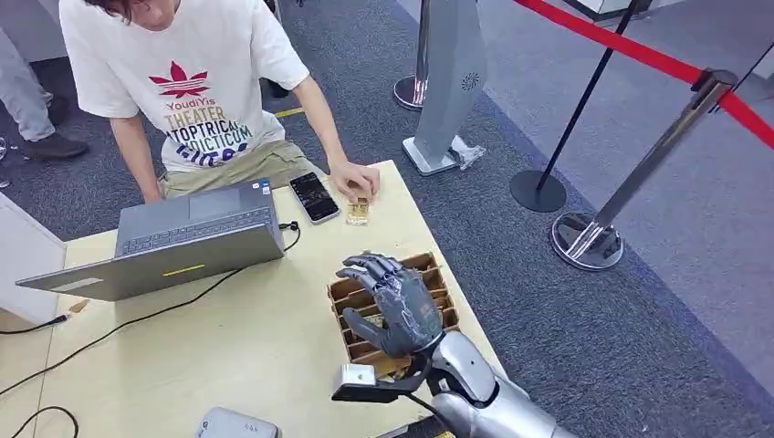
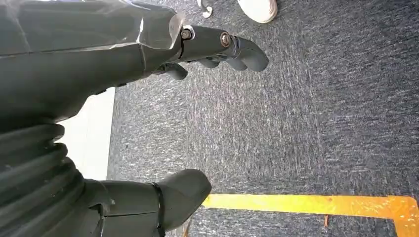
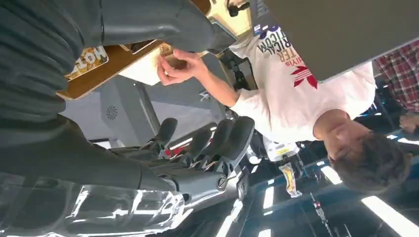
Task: Pass the card to the sensor for recognition and then transmit it.
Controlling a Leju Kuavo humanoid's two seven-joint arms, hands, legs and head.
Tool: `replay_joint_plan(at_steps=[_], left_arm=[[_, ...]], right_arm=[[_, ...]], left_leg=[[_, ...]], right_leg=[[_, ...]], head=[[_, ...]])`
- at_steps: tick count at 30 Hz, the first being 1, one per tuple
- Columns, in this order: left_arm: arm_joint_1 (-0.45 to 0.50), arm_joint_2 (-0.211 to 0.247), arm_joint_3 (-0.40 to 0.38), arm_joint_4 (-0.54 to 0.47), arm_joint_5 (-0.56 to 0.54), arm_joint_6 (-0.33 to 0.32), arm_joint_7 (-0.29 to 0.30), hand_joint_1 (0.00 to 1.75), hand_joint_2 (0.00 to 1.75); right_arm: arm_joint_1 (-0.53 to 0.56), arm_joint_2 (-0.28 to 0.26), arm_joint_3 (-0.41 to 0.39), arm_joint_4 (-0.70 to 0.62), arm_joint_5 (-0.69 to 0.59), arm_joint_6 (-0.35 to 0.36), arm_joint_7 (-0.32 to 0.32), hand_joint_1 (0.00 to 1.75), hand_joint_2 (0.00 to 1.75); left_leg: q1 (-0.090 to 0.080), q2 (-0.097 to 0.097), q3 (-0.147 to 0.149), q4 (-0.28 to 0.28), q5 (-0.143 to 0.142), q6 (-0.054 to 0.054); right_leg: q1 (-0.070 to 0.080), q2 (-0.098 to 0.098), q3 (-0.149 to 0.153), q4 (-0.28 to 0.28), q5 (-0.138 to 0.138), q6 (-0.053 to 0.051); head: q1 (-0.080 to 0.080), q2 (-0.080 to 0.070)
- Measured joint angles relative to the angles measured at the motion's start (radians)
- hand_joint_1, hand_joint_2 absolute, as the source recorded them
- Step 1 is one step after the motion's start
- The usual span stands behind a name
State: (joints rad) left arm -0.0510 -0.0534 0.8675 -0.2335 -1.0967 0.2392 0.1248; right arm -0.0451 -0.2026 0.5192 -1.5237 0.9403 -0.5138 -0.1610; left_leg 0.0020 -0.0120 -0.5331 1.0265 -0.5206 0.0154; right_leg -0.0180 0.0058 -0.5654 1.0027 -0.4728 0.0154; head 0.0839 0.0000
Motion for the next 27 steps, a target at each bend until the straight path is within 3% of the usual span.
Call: replay_joint_plan(at_steps=[14, 23, 27], left_arm=[[0.0, 0.0, 0.01, 0.0, 0.003, 0.005, -0.001, 0.0, 1.75], [0.002, 0.0, 0.03, 0.0, 0.007, 0.006, -0.001, 0.0, 1.75], [0.003, 0.0, 0.031, 0.0, 0.007, 0.006, -0.001, 0.0, 1.75]], right_arm=[[-0.069, 0.002, 0.008, 0.131, 0.093, -0.007, 0.034, 0.86, 1.75], [-0.096, 0.005, 0.014, 0.181, 0.121, -0.011, 0.045, 0.7, 1.75], [-0.101, 0.005, 0.018, 0.192, 0.121, -0.013, 0.048, 0.77, 1.75]], left_leg=[[0.0, 0.0, 0.0, 0.0, 0.0, 0.0], [0.0, 0.0, 0.0, 0.0, 0.0, 0.0], [0.0, 0.0, 0.0, 0.0, 0.0, 0.0]], right_leg=[[0.0, 0.0, 0.0, 0.0, 0.0, 0.0], [0.0, 0.0, 0.0, 0.0, 0.0, 0.0], [0.0, 0.0, 0.0, 0.0, 0.0, 0.0]], head=[[0.0, 0.0], [0.0, 0.0], [0.0, 0.0]])
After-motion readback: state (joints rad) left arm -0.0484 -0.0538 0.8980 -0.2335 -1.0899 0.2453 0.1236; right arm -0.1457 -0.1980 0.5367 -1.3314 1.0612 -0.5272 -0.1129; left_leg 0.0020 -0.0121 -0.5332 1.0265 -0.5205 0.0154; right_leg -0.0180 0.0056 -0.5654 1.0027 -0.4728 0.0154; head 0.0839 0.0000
